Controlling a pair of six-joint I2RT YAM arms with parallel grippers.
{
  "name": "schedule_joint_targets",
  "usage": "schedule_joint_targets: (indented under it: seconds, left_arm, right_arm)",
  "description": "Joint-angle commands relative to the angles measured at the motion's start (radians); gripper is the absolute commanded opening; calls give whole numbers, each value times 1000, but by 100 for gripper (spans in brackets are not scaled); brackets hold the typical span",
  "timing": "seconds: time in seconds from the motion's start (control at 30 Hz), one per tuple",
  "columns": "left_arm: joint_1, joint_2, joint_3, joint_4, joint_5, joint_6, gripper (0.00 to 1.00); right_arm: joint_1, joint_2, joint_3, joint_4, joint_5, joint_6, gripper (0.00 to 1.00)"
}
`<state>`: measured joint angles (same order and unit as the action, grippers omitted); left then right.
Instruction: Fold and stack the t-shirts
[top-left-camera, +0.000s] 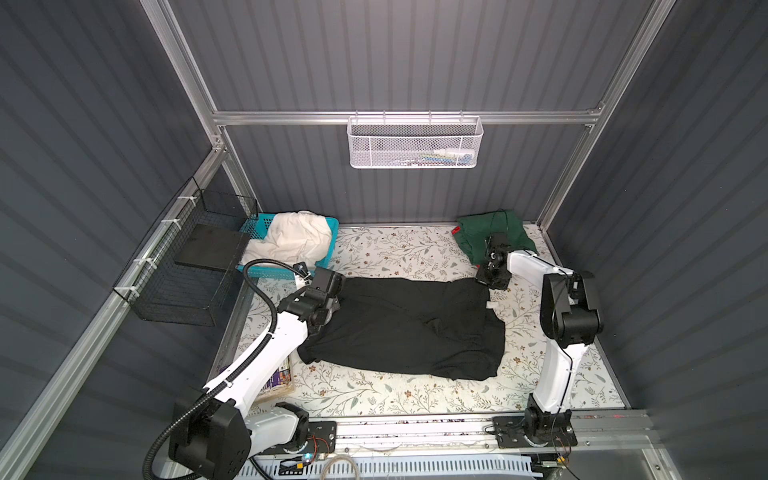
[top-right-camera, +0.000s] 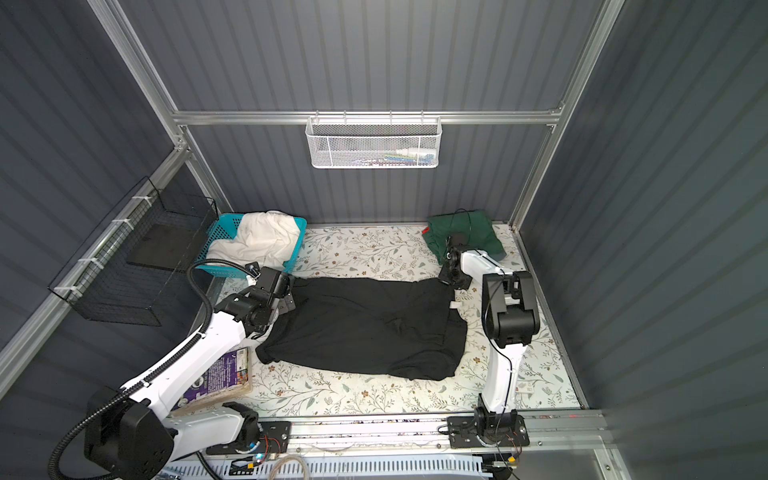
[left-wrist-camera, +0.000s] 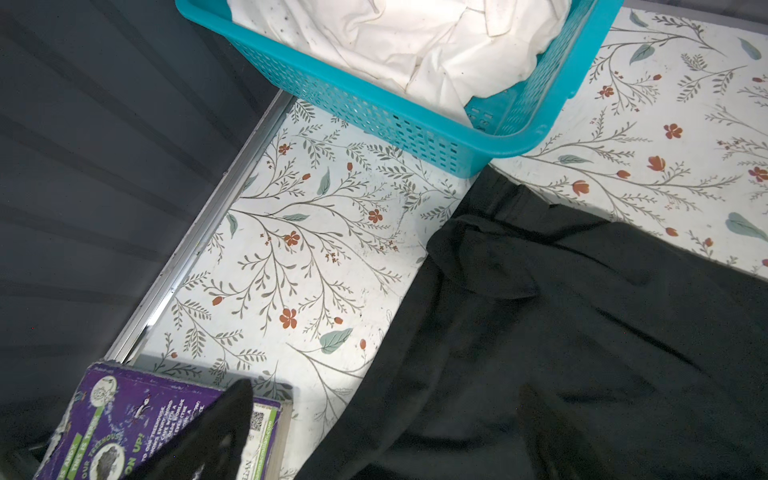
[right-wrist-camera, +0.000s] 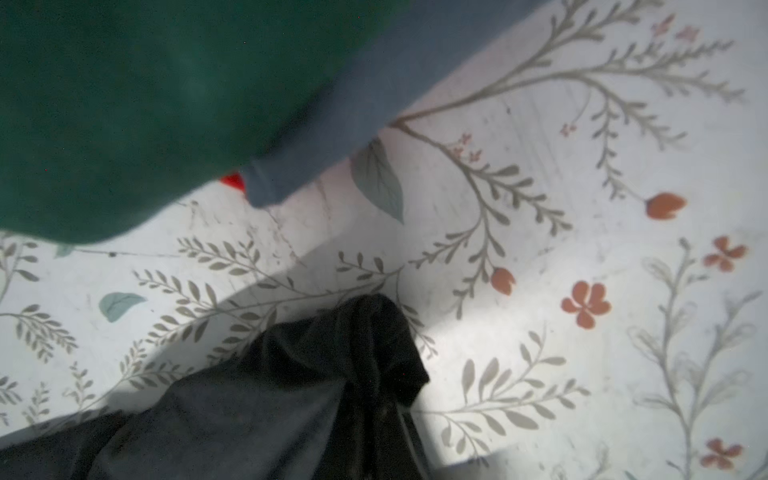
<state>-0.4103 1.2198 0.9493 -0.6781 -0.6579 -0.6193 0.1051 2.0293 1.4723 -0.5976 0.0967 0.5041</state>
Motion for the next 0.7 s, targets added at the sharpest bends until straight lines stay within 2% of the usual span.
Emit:
schedule_joint_targets:
  seconds: [0.0,0.1,0.13,0.17,0.2,0.23,0.3,0.4,0.53,0.6,0.67]
  left_arm:
    - [10,13,2,-1,-8,11,100]
    - [10,30,7,4,-2,16,100]
    - [10,35,9,8,0,18,100]
    - [10,42,13,18,9,29,100]
    - [10,49,14,33,24,43,100]
    - [10,67,24,41,39,53,100]
    - [10,117,50,50,77,61,100]
    - [11,219,96,107,163,72,100]
    - [35,353,183,200,266,71,99]
    - [61,412,220,240,300,66,96]
    - [99,470,261,267,355,64,89]
  right_arm:
    - [-14,17,101,-68,116,-87,0]
    - [-29,66,213,-124,121,-135,0]
    - [-31,82,249,-146,101,-151,16]
    - [-30,93,278,-163,85,-166,25]
    - [-28,93,289,-169,71,-172,27]
    - [-26,78,286,-167,48,-173,34]
    - [-25,22,251,-144,19,-161,55]
    - [-23,-113,153,-90,-20,-136,62]
    - [-21,-331,-32,-9,-50,-90,94]
    - [-21,-426,-116,25,-73,-74,99]
    - [-21,-493,-180,28,-95,-64,99]
